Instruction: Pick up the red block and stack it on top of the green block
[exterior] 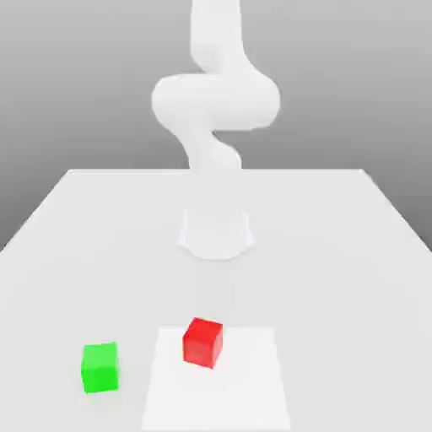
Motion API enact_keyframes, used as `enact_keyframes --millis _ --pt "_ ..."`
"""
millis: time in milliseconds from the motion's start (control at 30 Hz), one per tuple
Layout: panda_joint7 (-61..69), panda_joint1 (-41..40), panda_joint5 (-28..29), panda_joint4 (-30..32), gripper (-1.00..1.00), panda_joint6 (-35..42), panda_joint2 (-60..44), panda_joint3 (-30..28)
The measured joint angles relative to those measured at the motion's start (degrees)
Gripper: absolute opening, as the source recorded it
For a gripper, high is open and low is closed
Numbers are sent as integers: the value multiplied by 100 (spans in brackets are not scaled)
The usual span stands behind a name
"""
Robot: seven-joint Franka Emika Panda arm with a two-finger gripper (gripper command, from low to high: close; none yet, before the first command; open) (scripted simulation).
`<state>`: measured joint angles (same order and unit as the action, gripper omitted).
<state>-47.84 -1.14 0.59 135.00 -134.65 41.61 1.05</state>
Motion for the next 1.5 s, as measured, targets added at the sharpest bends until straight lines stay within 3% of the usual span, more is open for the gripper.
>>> enact_keyframes --millis 400,567,833,867,1100,1333,1500 --pt "-1056 -521 212 1761 0 -1617 -2467 313" --pt "-1336 -579 12 2572 0 -2398 -3650 284" --pt "-1579 -451 191 2578 0 -3771 -5314 79" --pt "-1590 -425 208 2565 -100 -3861 -5420 48" --pt "-1605 -438 221 2568 -100 -3844 -5395 62" --pt "-1381 -467 -70 2743 -100 -2733 -4108 162" --pt "-735 -1006 -143 2245 -100 -2200 -4073 -268"
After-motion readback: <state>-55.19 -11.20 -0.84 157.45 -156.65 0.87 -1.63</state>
